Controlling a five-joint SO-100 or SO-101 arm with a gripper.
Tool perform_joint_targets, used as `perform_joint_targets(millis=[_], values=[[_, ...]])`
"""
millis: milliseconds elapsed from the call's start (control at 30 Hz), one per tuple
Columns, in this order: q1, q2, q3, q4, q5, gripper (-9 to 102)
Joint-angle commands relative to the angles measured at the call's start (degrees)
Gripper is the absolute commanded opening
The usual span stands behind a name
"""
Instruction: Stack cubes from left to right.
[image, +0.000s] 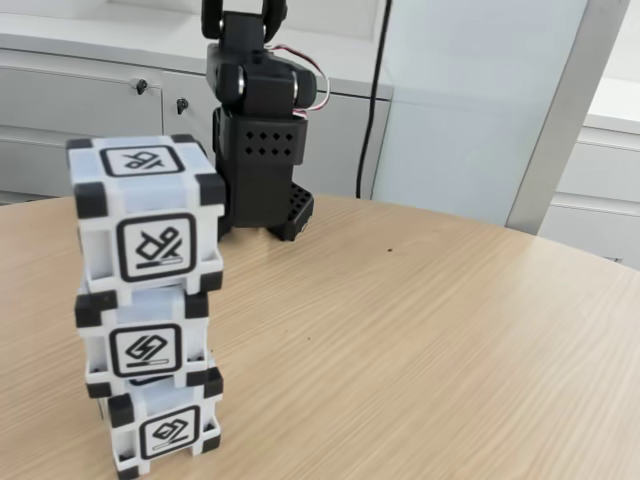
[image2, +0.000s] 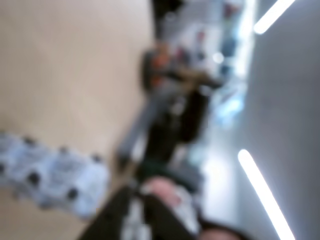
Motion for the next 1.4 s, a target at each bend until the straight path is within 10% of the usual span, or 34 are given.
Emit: perform_joint_targets(millis=[0,367,1367], values=[[0.0,0.2,11.0,-6.6,-1.8,0],[0.2,0.2,39.8,-17.1,-2.9,0],[1.1,0.2,45.8,-16.8,-2.3,0]])
